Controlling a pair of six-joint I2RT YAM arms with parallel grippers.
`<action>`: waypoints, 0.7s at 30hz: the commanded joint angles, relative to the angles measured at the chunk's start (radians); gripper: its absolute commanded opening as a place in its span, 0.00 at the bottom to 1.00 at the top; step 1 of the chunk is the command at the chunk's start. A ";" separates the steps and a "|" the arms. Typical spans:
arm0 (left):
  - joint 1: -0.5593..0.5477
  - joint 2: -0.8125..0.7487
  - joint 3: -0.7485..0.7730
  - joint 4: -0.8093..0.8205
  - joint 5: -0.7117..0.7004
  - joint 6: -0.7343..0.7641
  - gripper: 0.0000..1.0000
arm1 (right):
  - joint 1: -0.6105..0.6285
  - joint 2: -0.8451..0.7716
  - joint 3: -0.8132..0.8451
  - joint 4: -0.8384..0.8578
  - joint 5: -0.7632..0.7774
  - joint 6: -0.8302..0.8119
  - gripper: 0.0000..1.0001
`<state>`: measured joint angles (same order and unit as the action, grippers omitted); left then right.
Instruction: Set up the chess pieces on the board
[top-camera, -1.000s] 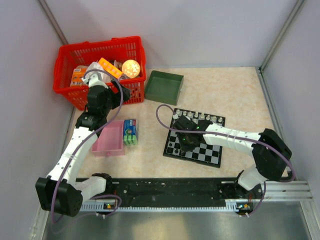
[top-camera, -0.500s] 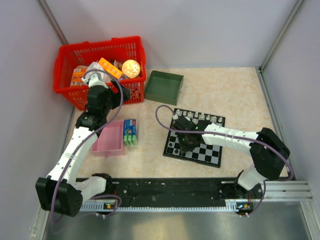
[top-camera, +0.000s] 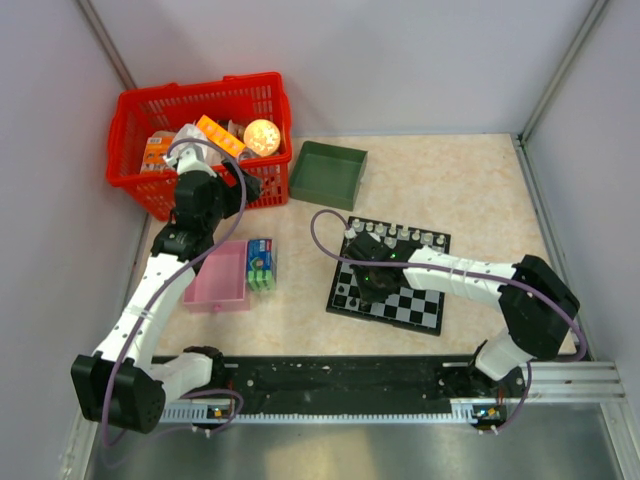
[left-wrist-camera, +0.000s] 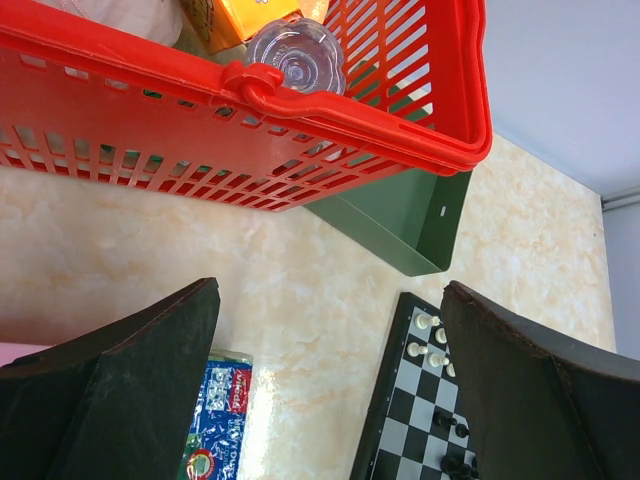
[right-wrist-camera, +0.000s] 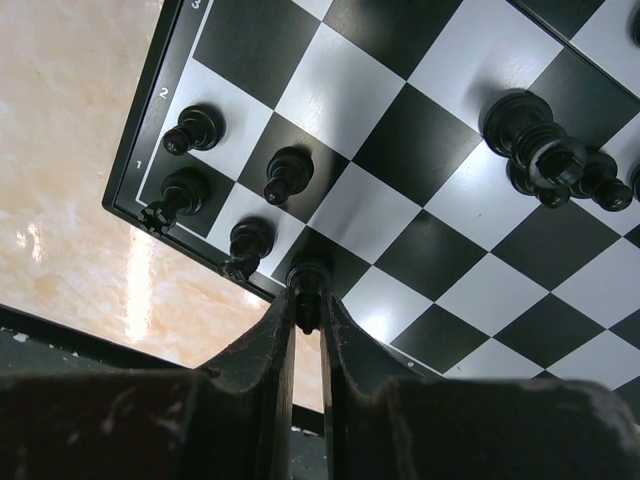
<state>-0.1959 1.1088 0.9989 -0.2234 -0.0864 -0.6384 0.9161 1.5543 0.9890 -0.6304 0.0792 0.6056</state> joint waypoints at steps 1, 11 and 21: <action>0.006 -0.003 -0.002 0.053 -0.001 -0.007 0.97 | 0.012 0.016 0.017 -0.006 0.039 -0.007 0.12; 0.006 0.005 0.001 0.059 0.010 -0.009 0.97 | 0.013 0.015 0.023 -0.014 0.030 -0.030 0.20; 0.007 0.010 0.001 0.059 0.008 -0.010 0.98 | 0.012 0.007 0.051 -0.009 -0.010 -0.055 0.25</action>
<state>-0.1959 1.1175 0.9989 -0.2176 -0.0856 -0.6422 0.9165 1.5646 0.9897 -0.6441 0.0841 0.5724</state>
